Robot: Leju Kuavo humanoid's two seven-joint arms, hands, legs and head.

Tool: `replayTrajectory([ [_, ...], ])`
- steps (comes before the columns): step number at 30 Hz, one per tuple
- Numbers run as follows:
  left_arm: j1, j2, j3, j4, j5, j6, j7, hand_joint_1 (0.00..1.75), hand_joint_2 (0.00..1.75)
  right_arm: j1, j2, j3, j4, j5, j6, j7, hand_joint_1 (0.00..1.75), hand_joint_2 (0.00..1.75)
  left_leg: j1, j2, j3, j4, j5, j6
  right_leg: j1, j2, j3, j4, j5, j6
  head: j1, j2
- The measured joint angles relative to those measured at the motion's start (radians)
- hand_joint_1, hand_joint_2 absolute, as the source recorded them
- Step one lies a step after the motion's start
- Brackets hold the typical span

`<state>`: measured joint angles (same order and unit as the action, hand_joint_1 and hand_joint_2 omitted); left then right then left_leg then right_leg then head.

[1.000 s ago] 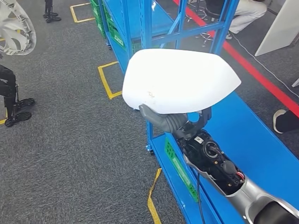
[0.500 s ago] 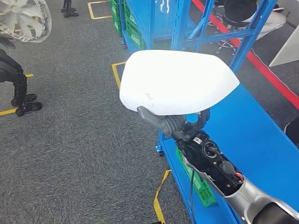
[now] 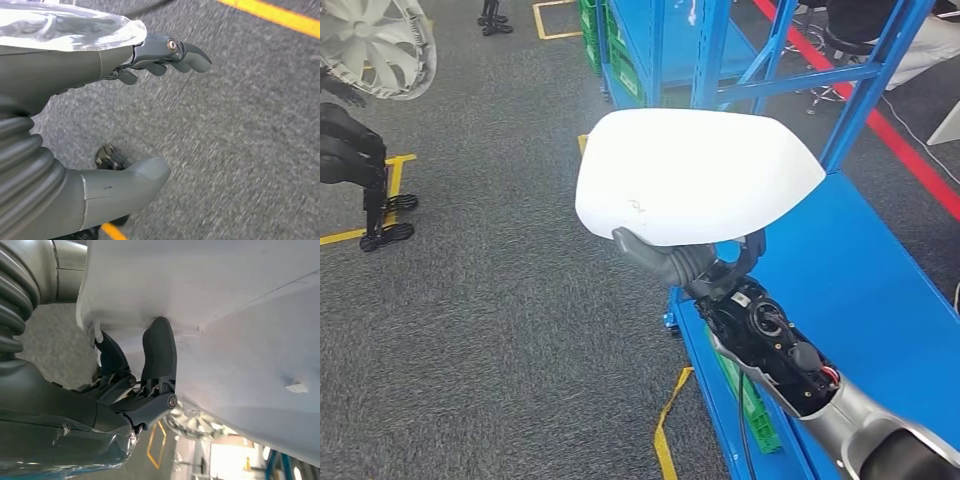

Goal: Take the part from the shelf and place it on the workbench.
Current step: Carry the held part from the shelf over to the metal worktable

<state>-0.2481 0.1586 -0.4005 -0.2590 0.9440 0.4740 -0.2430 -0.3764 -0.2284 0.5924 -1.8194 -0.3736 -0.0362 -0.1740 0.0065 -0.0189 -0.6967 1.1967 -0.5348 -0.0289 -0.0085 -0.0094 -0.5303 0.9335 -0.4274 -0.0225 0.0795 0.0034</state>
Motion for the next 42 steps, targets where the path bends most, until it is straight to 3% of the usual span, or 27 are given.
replayTrajectory([
  [1,0.001,-0.001,0.0,0.0,0.001,-0.005,0.0,0.0,1.75,0.003,0.0,0.001,0.0,0.0,-0.002,0.001,1.75,1.75,0.003,0.002,-0.023,0.043,-0.01,-0.004,0.0,-0.006,0.0,0.0,0.0,0.0,-0.001,0.0],
  [2,0.002,-0.002,0.0,0.0,0.001,-0.009,-0.001,0.0,1.75,0.005,0.0,0.001,0.0,0.001,-0.005,0.002,1.75,1.75,0.006,0.005,-0.027,0.048,0.0,-0.007,-0.001,-0.011,0.0,0.0,-0.001,0.001,-0.002,0.0],
  [3,0.002,-0.002,0.0,0.0,-0.001,-0.012,-0.002,0.0,1.75,0.008,0.0,0.001,0.0,0.002,-0.008,0.002,1.75,1.75,0.01,0.01,-0.009,0.01,0.027,-0.01,-0.001,-0.016,0.001,0.001,-0.002,0.003,-0.002,0.0],
  [5,0.0,-0.002,0.0,0.0,-0.007,-0.018,-0.005,0.0,1.75,0.012,0.0,0.0,-0.001,0.006,-0.014,0.004,1.75,1.75,0.015,0.031,0.065,-0.135,0.093,-0.014,-0.001,-0.023,0.002,0.005,-0.007,0.01,-0.004,0.0],
  [7,-0.004,-0.002,0.0,0.0,-0.013,-0.023,-0.009,0.0,1.75,0.019,0.0,-0.003,-0.007,0.01,-0.02,0.005,1.75,1.75,0.013,0.043,0.114,-0.232,0.123,-0.006,0.002,-0.03,0.002,0.011,-0.014,0.021,-0.003,0.0],
  [11,-0.005,-0.005,0.0,0.0,-0.025,-0.027,-0.01,0.0,1.75,0.038,0.0,-0.01,-0.026,0.025,-0.032,0.018,1.75,1.75,0.009,0.03,0.123,-0.247,0.122,0.024,-0.001,-0.033,-0.001,0.025,-0.032,0.042,0.006,0.0],
  [13,-0.01,-0.005,0.0,0.0,-0.03,-0.028,-0.009,0.0,1.75,0.046,-0.001,-0.013,-0.039,0.036,-0.04,0.03,1.75,1.75,0.011,0.025,0.127,-0.25,0.123,0.036,-0.004,-0.016,-0.037,0.107,-0.081,0.049,0.01,0.0],
  [15,-0.015,-0.004,0.0,0.0,-0.035,-0.03,-0.006,0.0,1.75,0.058,-0.002,-0.015,-0.051,0.044,-0.047,0.038,1.75,1.75,0.01,0.017,0.128,-0.25,0.122,0.041,-0.005,-0.001,-0.105,0.256,-0.146,0.053,0.016,0.0],
  [16,-0.017,-0.004,-0.001,0.0,-0.036,-0.031,-0.004,0.0,1.75,0.066,-0.002,-0.016,-0.056,0.046,-0.049,0.041,1.75,1.75,0.009,0.011,0.129,-0.25,0.121,0.042,-0.005,0.002,-0.134,0.313,-0.162,0.053,0.017,0.0],
  [17,-0.018,-0.005,-0.001,0.0,-0.037,-0.032,-0.001,0.0,1.75,0.074,-0.003,-0.016,-0.06,0.047,-0.051,0.044,1.75,1.75,0.008,0.005,0.13,-0.25,0.12,0.042,-0.004,0.003,-0.148,0.335,-0.158,0.052,0.017,0.0],
  [18,-0.018,-0.005,-0.001,0.0,-0.038,-0.032,0.002,0.0,1.75,0.081,-0.003,-0.016,-0.065,0.048,-0.052,0.046,1.75,1.75,0.007,-0.001,0.133,-0.249,0.119,0.042,-0.004,0.005,-0.141,0.313,-0.134,0.048,0.018,0.0],
  [20,-0.021,-0.006,-0.002,0.0,-0.04,-0.032,0.004,0.0,1.75,0.085,-0.003,-0.017,-0.076,0.049,-0.052,0.047,1.75,1.75,0.007,-0.014,0.138,-0.249,0.117,0.039,-0.003,0.019,-0.081,0.173,-0.056,0.038,0.02,0.0],
  [22,-0.025,-0.008,-0.002,0.0,-0.04,-0.032,0.004,0.0,1.75,0.086,-0.003,-0.017,-0.086,0.049,-0.052,0.048,1.75,1.75,0.006,-0.024,0.135,-0.248,0.116,0.032,-0.001,0.04,-0.026,0.054,-0.013,0.03,0.018,0.0],
  [25,-0.028,-0.008,-0.002,0.0,-0.041,-0.032,0.005,0.0,1.75,0.088,-0.003,-0.016,-0.092,0.05,-0.051,0.048,1.75,1.75,0.007,-0.031,0.127,-0.247,0.12,0.022,0.002,0.047,-0.011,0.026,-0.015,0.029,0.016,0.0],
  [29,-0.027,-0.008,-0.002,0.0,-0.04,-0.032,0.005,0.0,1.75,0.09,-0.003,-0.016,-0.094,0.05,-0.051,0.049,1.75,1.75,0.009,-0.034,0.127,-0.249,0.121,0.019,0.003,0.045,-0.011,0.026,-0.015,0.028,0.016,0.0],
  [31,-0.03,-0.006,-0.002,0.0,-0.041,-0.032,0.005,0.0,1.75,0.092,-0.003,-0.016,-0.101,0.053,-0.05,0.054,1.75,1.75,0.01,-0.016,0.077,-0.144,0.063,0.006,0.001,0.029,-0.006,0.015,-0.009,0.015,0.008,0.0],
  [33,-0.033,-0.005,-0.002,0.0,-0.042,-0.034,0.005,0.0,1.75,0.093,-0.004,-0.016,-0.107,0.058,-0.048,0.062,1.75,1.75,0.01,0.006,-0.004,0.025,-0.016,-0.008,-0.001,0.009,-0.002,0.005,-0.003,0.003,-0.001,0.0],
  [34,-0.032,-0.005,-0.003,0.0,-0.043,-0.035,0.005,0.0,1.75,0.095,-0.004,-0.016,-0.107,0.059,-0.048,0.064,1.75,1.75,0.01,0.007,-0.023,0.061,-0.022,-0.009,-0.001,0.003,-0.002,0.005,-0.004,0.003,-0.001,0.0],
  [35,-0.032,-0.005,-0.003,0.0,-0.044,-0.036,0.006,0.0,1.75,0.096,-0.004,-0.016,-0.107,0.06,-0.048,0.066,1.75,1.75,0.01,0.009,-0.019,0.054,-0.007,-0.01,-0.001,-0.003,-0.002,0.005,-0.004,0.003,-0.002,0.0],
  [36,-0.032,-0.005,-0.003,0.0,-0.044,-0.037,0.006,0.0,1.75,0.097,-0.004,-0.016,-0.109,0.062,-0.048,0.069,1.75,1.75,0.01,0.013,0.007,0.003,0.025,-0.009,-0.001,-0.008,0.0,0.005,-0.005,0.004,-0.002,0.0],
  [38,-0.036,-0.003,-0.003,0.0,-0.047,-0.039,0.006,0.0,1.75,0.097,-0.004,-0.017,-0.114,0.066,-0.049,0.074,1.75,1.75,0.007,0.031,0.089,-0.156,0.093,-0.004,0.002,-0.016,0.002,0.007,-0.008,0.009,-0.004,0.0],
  [39,-0.038,-0.003,-0.003,0.0,-0.049,-0.039,0.006,0.0,1.75,0.097,-0.004,-0.017,-0.117,0.068,-0.05,0.077,1.75,1.75,0.005,0.038,0.118,-0.215,0.112,0.001,0.005,-0.019,0.002,0.008,-0.009,0.012,-0.004,0.0],
  [40,-0.04,-0.003,-0.004,0.0,-0.052,-0.039,0.006,0.0,1.75,0.097,-0.004,-0.017,-0.12,0.07,-0.051,0.08,1.75,1.75,0.003,0.043,0.133,-0.247,0.119,0.006,0.008,-0.023,0.002,0.009,-0.011,0.016,-0.003,0.0],
  [42,-0.042,-0.004,-0.004,0.0,-0.056,-0.039,0.007,0.0,1.75,0.097,-0.004,-0.017,-0.125,0.074,-0.055,0.084,1.75,1.75,0.0,0.036,0.135,-0.255,0.119,0.018,0.009,-0.03,0.002,0.01,-0.013,0.025,-0.001,0.0],
])
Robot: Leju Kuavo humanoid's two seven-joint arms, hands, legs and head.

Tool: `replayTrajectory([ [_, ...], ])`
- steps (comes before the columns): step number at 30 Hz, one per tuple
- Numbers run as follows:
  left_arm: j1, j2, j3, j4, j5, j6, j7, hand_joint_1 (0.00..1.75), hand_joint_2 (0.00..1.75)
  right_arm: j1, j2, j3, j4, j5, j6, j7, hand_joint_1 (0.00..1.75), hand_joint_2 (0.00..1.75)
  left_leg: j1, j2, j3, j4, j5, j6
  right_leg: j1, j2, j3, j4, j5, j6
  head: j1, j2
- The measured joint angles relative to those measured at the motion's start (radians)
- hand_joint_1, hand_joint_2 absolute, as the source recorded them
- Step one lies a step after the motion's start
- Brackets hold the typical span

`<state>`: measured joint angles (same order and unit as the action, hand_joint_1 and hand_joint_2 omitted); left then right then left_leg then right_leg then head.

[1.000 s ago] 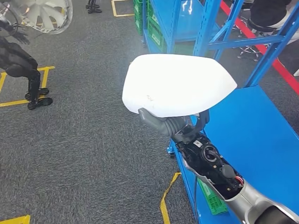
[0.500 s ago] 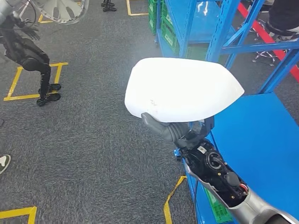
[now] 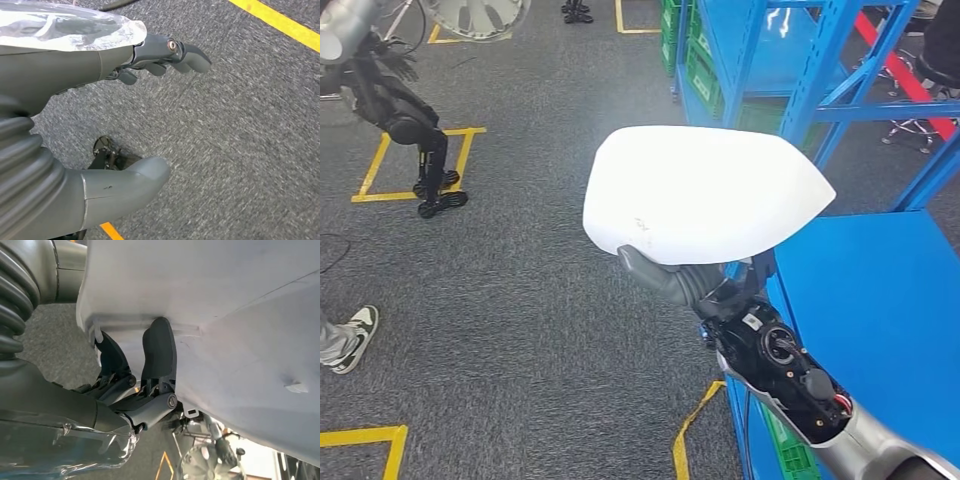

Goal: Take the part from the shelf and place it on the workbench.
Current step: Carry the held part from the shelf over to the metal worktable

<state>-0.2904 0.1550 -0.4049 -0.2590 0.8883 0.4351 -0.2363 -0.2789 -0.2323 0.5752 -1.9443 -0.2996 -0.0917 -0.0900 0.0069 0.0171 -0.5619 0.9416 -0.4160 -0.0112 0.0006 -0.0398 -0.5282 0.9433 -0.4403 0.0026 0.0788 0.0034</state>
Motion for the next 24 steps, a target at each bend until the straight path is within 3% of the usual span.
replayTrajectory([
  [2,-0.001,0.0,0.0,0.0,-0.002,0.0,0.001,0.0,1.75,0.001,0.0,-0.001,-0.006,0.002,-0.003,0.002,1.75,1.75,0.003,-0.007,0.002,-0.003,0.002,0.011,-0.004,0.005,-0.009,0.022,-0.019,0.011,0.002,0.0],
  [3,-0.003,0.0,0.0,0.0,-0.003,0.001,0.002,0.0,1.75,0.002,-0.001,-0.002,-0.01,0.002,-0.003,0.002,1.75,1.75,0.005,-0.01,0.004,-0.005,0.003,0.017,-0.006,0.013,-0.026,0.059,-0.042,0.016,0.005,0.0],
  [6,-0.005,-0.001,-0.001,0.0,-0.003,0.001,0.003,0.0,1.75,0.008,-0.003,-0.003,-0.014,0.002,-0.003,0.004,1.75,1.75,0.006,-0.02,0.005,-0.005,0.003,0.025,-0.01,0.032,-0.122,0.267,-0.136,0.026,0.015,0.0],
  [7,-0.005,-0.001,-0.001,0.0,-0.003,0.001,0.003,0.0,1.75,0.011,-0.003,-0.003,-0.015,0.002,-0.003,0.004,1.75,1.75,0.006,-0.025,0.005,-0.004,0.003,0.025,-0.011,0.033,-0.144,0.312,-0.144,0.027,0.016,0.0],
  [8,-0.005,-0.002,-0.001,0.0,-0.003,0.001,0.003,0.0,1.75,0.013,-0.003,-0.003,-0.015,0.002,-0.003,0.005,1.75,1.75,0.006,-0.031,0.006,-0.004,0.003,0.025,-0.011,0.034,-0.149,0.316,-0.132,0.027,0.016,0.0],
  [9,-0.005,-0.002,-0.001,0.0,-0.003,0.001,0.003,0.0,1.75,0.015,-0.003,-0.003,-0.015,0.002,-0.004,0.005,1.75,1.75,0.006,-0.038,0.008,-0.004,0.002,0.024,-0.011,0.035,-0.133,0.277,-0.101,0.025,0.017,0.0],
  [11,-0.005,-0.004,-0.001,0.0,-0.002,0.001,0.003,0.0,1.75,0.015,-0.004,-0.004,-0.015,0.003,-0.004,0.005,1.75,1.75,0.006,-0.05,0.011,-0.003,0.0,0.02,-0.011,0.048,-0.066,0.13,-0.026,0.018,0.019,0.0],
  [13,-0.006,-0.005,-0.001,0.0,-0.002,0.0,0.003,0.0,1.75,0.015,-0.004,-0.005,-0.016,0.003,-0.004,0.005,1.75,1.75,0.004,-0.06,0.007,0.0,-0.001,0.011,-0.01,0.063,-0.016,0.028,0.003,0.012,0.019,0.0],
  [17,-0.004,-0.004,-0.001,0.0,-0.001,0.0,0.003,0.0,1.75,0.015,-0.004,-0.006,-0.02,0.003,-0.003,0.006,1.75,1.75,0.004,-0.064,-0.006,0.012,-0.007,-0.009,-0.012,0.055,-0.006,0.007,0.003,-0.004,0.012,0.0],
  [19,-0.005,-0.003,-0.001,0.0,-0.001,0.0,0.003,0.0,1.75,0.014,-0.004,-0.006,-0.022,0.003,-0.001,0.006,1.75,1.75,0.005,-0.047,-0.045,0.098,-0.059,-0.017,-0.015,0.044,-0.004,0.0,0.008,-0.015,0.006,0.0],
  [21,-0.005,-0.002,-0.001,0.0,0.0,-0.001,0.002,0.0,1.75,0.014,-0.004,-0.006,-0.022,0.004,0.003,0.005,1.75,1.75,0.006,-0.033,-0.117,0.248,-0.125,-0.023,-0.012,0.034,-0.006,-0.001,0.008,-0.02,0.001,0.0],
  [22,-0.004,-0.002,-0.001,0.0,0.001,-0.002,0.002,0.0,1.75,0.015,-0.004,-0.005,-0.022,0.004,0.005,0.005,1.75,1.75,0.006,-0.031,-0.145,0.303,-0.141,-0.024,-0.011,0.028,-0.007,0.0,0.008,-0.02,0.0,0.0],
  [23,-0.002,-0.002,-0.001,0.0,0.001,-0.003,0.002,0.0,1.75,0.015,-0.004,-0.005,-0.022,0.004,0.006,0.005,1.75,1.75,0.006,-0.029,-0.154,0.321,-0.137,-0.025,-0.011,0.023,-0.007,0.0,0.008,-0.02,0.0,0.0],
  [24,-0.001,-0.002,-0.001,0.0,0.002,-0.003,0.002,0.0,1.75,0.016,-0.004,-0.005,-0.022,0.004,0.006,0.005,1.75,1.75,0.006,-0.027,-0.142,0.294,-0.113,-0.024,-0.011,0.018,-0.007,0.0,0.008,-0.02,0.0,0.0],
])
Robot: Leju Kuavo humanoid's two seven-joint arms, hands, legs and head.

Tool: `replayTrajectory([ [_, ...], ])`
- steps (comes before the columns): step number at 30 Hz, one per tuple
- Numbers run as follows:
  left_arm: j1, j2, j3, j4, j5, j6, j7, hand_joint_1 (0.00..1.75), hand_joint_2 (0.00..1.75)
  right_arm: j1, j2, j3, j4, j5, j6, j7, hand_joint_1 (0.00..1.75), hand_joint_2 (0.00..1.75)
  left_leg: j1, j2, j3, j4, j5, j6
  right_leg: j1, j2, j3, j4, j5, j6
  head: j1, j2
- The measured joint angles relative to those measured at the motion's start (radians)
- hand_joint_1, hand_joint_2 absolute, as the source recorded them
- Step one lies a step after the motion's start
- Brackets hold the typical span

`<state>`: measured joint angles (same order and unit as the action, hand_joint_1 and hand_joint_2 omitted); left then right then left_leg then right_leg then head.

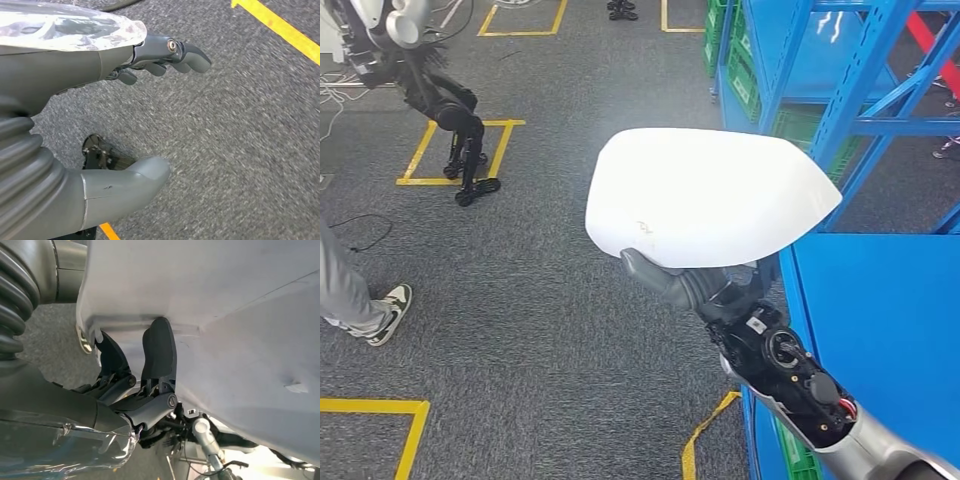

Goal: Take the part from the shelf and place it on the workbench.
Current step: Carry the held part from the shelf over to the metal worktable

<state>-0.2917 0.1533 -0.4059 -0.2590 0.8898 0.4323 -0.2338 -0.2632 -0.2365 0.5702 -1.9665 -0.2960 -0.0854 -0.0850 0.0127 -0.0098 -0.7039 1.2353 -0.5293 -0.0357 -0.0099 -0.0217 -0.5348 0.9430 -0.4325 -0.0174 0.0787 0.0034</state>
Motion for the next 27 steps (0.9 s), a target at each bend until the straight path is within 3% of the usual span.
replayTrajectory([
  [2,0.0,0.002,0.0,0.0,0.0,0.0,-0.001,0.0,1.75,-0.001,0.0,0.0,0.0,0.0,0.001,0.0,1.75,1.75,0.0,0.015,0.073,-0.145,0.072,0.004,0.001,-0.009,0.003,0.0,-0.002,0.003,-0.001,0.0],
  [4,-0.004,0.003,0.0,0.0,0.0,-0.001,-0.002,0.0,1.75,-0.002,0.0,0.0,0.0,0.0,0.002,-0.001,1.75,1.75,-0.004,0.032,0.131,-0.265,0.11,0.012,0.007,-0.016,0.003,0.004,-0.005,0.009,-0.002,0.0],
  [7,-0.003,0.003,0.0,0.0,0.003,-0.002,-0.003,0.0,1.75,-0.006,0.0,0.0,0.0,0.0,0.004,-0.002,1.75,1.75,-0.007,0.026,0.14,-0.291,0.113,0.028,0.011,-0.028,0.001,0.006,-0.009,0.023,0.003,0.0],
  [9,-0.001,0.003,0.0,0.0,0.005,-0.003,-0.003,0.0,1.75,-0.011,0.0,0.0,0.0,0.0,0.005,-0.002,1.75,1.75,-0.004,0.018,0.142,-0.294,0.116,0.039,0.007,-0.019,-0.011,0.036,-0.034,0.034,0.006,0.0],
  [10,-0.002,0.003,0.0,0.0,0.005,-0.003,-0.003,0.0,1.75,-0.014,0.0,0.0,0.0,0.0,0.006,-0.002,1.75,1.75,-0.002,0.015,0.144,-0.296,0.118,0.044,0.005,-0.01,-0.031,0.081,-0.061,0.039,0.009,0.0],
  [12,-0.001,0.003,0.0,0.0,0.006,-0.005,-0.003,0.0,1.75,-0.017,0.0,0.0,0.001,-0.001,0.007,-0.002,1.75,1.75,-0.002,0.006,0.143,-0.296,0.118,0.05,0.002,0.008,-0.094,0.225,-0.129,0.045,0.015,0.0],
  [13,0.0,0.003,0.0,0.0,0.006,-0.005,-0.003,0.0,1.75,-0.017,0.0,0.001,0.002,-0.001,0.007,-0.002,1.75,1.75,-0.002,0.001,0.143,-0.295,0.118,0.051,0.001,0.011,-0.123,0.287,-0.148,0.047,0.017,0.0],
  [14,0.001,0.002,0.0,0.0,0.006,-0.005,-0.003,0.0,1.75,-0.017,0.0,0.001,0.003,-0.001,0.008,-0.002,1.75,1.75,-0.003,-0.005,0.144,-0.295,0.118,0.051,0.0,0.013,-0.138,0.317,-0.149,0.047,0.018,0.0],
  [15,0.003,0.002,0.0,0.0,0.006,-0.006,-0.003,0.0,1.75,-0.017,0.0,0.001,0.004,-0.001,0.008,-0.002,1.75,1.75,-0.003,-0.012,0.145,-0.295,0.118,0.051,0.0,0.015,-0.134,0.305,-0.13,0.045,0.018,0.0],
  [16,0.004,0.001,0.0,0.0,0.006,-0.007,-0.003,0.0,1.75,-0.017,0.0,0.001,0.004,-0.001,0.008,-0.002,1.75,1.75,-0.003,-0.019,0.146,-0.294,0.117,0.05,0.0,0.018,-0.111,0.252,-0.093,0.042,0.02,0.0],
  [18,0.004,0.0,0.0,0.0,0.006,-0.008,-0.004,0.0,1.75,-0.018,0.0,0.0,0.005,-0.001,0.008,-0.002,1.75,1.75,-0.004,-0.031,0.147,-0.293,0.116,0.046,0.0,0.036,-0.045,0.106,-0.025,0.033,0.023,0.0],
  [19,0.004,0.0,0.0,0.0,0.006,-0.008,-0.004,0.0,1.75,-0.018,0.0,0.0,0.005,-0.001,0.008,-0.002,1.75,1.75,-0.005,-0.036,0.144,-0.292,0.116,0.042,0.001,0.044,-0.019,0.052,-0.009,0.029,0.023,0.0],
  [22,0.007,0.001,0.0,0.0,0.006,-0.008,-0.005,0.0,1.75,-0.019,0.0,0.001,0.005,-0.002,0.01,-0.002,1.75,1.75,-0.006,-0.048,0.134,-0.292,0.123,0.027,0.002,0.047,0.0,0.012,-0.01,0.022,0.018,0.0],
  [24,0.009,0.002,0.0,0.0,0.006,-0.008,-0.005,0.0,1.75,-0.021,0.0,0.001,0.005,-0.002,0.01,-0.002,1.75,1.75,-0.006,-0.039,0.124,-0.271,0.106,0.018,-0.001,0.037,0.004,0.004,-0.004,0.012,0.014,0.0],
  [25,0.009,0.004,0.0,0.0,0.006,-0.008,-0.005,0.0,1.75,-0.022,0.0,0.001,0.005,-0.002,0.01,-0.003,1.75,1.75,-0.006,-0.029,0.106,-0.231,0.082,0.014,-0.003,0.031,0.005,-0.001,-0.001,0.007,0.01,0.0],
  [27,0.008,0.005,0.0,0.0,0.006,-0.008,-0.006,0.0,1.75,-0.023,0.0,0.002,0.005,-0.002,0.011,-0.003,1.75,1.75,-0.004,-0.01,0.04,-0.095,0.015,0.007,-0.002,0.02,0.004,-0.003,0.0,0.0,0.002,0.0],
])
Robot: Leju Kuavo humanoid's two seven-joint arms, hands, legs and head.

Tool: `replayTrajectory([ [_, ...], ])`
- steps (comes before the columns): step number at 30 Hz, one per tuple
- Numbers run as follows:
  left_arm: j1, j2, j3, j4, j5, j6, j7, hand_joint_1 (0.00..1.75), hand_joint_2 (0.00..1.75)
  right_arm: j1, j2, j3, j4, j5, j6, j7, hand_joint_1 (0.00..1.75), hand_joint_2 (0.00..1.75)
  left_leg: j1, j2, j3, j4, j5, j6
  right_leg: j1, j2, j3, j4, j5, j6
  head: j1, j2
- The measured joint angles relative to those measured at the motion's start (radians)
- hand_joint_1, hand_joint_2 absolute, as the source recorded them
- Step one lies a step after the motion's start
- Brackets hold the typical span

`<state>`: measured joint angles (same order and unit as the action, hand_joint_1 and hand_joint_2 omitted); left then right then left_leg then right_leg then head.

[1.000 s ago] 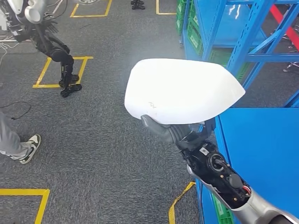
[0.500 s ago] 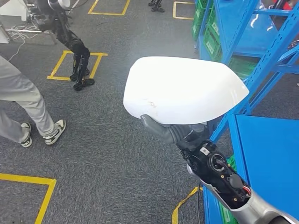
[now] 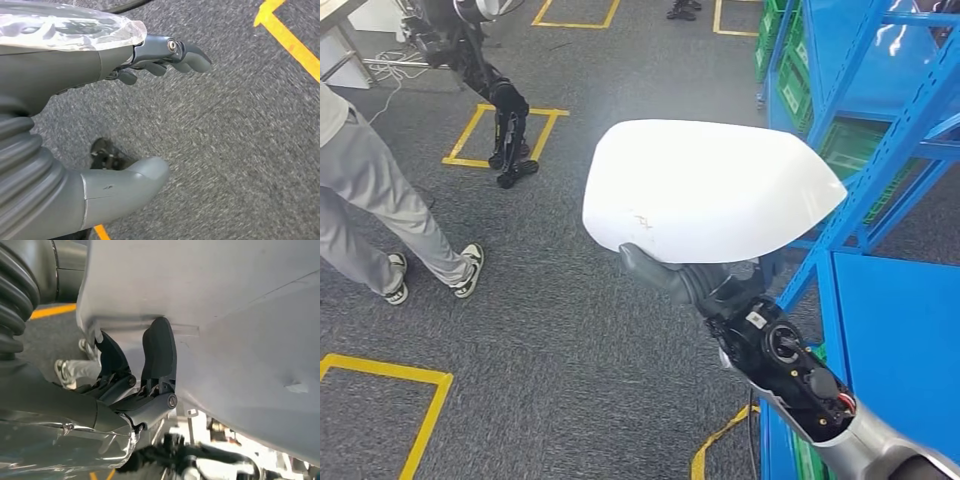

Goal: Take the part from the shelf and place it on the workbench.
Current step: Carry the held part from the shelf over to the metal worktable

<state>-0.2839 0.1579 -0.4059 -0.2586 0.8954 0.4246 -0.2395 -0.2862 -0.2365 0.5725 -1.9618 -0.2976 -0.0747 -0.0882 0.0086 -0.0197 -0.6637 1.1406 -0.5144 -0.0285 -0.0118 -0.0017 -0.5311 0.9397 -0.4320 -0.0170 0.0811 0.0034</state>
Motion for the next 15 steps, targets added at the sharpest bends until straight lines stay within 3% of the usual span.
replayTrajectory([
  [2,0.002,-0.001,0.0,0.0,0.0,0.0,0.0,0.0,1.75,0.001,0.0,0.002,0.001,0.0,0.0,0.0,1.75,1.75,0.002,0.005,-0.053,0.106,-0.032,-0.006,0.001,-0.011,-0.002,0.0,0.0,-0.001,-0.003,0.0],
  [3,0.004,-0.002,0.0,0.0,0.0,0.0,0.0,0.0,1.75,0.001,0.0,0.003,0.002,0.0,0.0,0.0,1.75,1.75,0.003,0.008,-0.052,0.105,-0.021,-0.007,0.001,-0.016,-0.002,0.0,0.0,-0.002,-0.003,0.0],
  [4,0.004,-0.002,0.0,0.0,0.0,0.0,0.0,0.0,1.75,0.001,0.0,0.003,0.002,0.0,0.0,0.0,1.75,1.75,0.005,0.011,-0.03,0.063,0.007,-0.008,0.001,-0.021,-0.002,0.001,0.0,-0.001,-0.004,0.0],
  [6,0.002,0.0,0.0,0.0,0.0,0.0,0.0,0.0,1.75,0.0,0.0,0.004,0.003,0.0,0.0,0.0,1.75,1.75,0.006,0.028,0.05,-0.089,0.072,-0.006,0.004,-0.03,0.0,0.002,-0.002,0.003,-0.005,0.0],
  [8,-0.001,0.001,0.0,0.0,-0.001,0.0,0.0,0.0,1.75,-0.001,0.0,0.003,0.003,0.0,0.0,0.0,1.75,1.75,0.002,0.04,0.099,-0.186,0.099,0.002,0.009,-0.037,-0.001,0.005,-0.005,0.012,-0.004,0.0],
  [12,0.0,0.001,0.0,0.0,-0.001,-0.001,0.003,0.0,1.75,-0.001,0.0,0.003,0.003,0.0,0.0,0.0,1.75,1.75,0.003,0.028,0.103,-0.2,0.101,0.026,0.008,-0.037,-0.008,0.02,-0.022,0.035,0.002,0.0],
  [13,0.0,0.0,0.0,0.0,-0.001,-0.001,0.004,0.0,1.75,-0.001,0.0,0.003,0.003,0.0,0.0,-0.001,1.75,1.75,0.005,0.025,0.104,-0.203,0.103,0.032,0.006,-0.028,-0.022,0.054,-0.045,0.042,0.005,0.0],
  [15,-0.001,0.0,0.0,0.0,-0.002,-0.001,0.005,0.0,1.75,-0.001,0.0,0.003,0.003,0.0,0.001,-0.001,1.75,1.75,0.006,0.02,0.105,-0.204,0.104,0.039,0.003,-0.009,-0.08,0.183,-0.112,0.05,0.012,0.0],
])
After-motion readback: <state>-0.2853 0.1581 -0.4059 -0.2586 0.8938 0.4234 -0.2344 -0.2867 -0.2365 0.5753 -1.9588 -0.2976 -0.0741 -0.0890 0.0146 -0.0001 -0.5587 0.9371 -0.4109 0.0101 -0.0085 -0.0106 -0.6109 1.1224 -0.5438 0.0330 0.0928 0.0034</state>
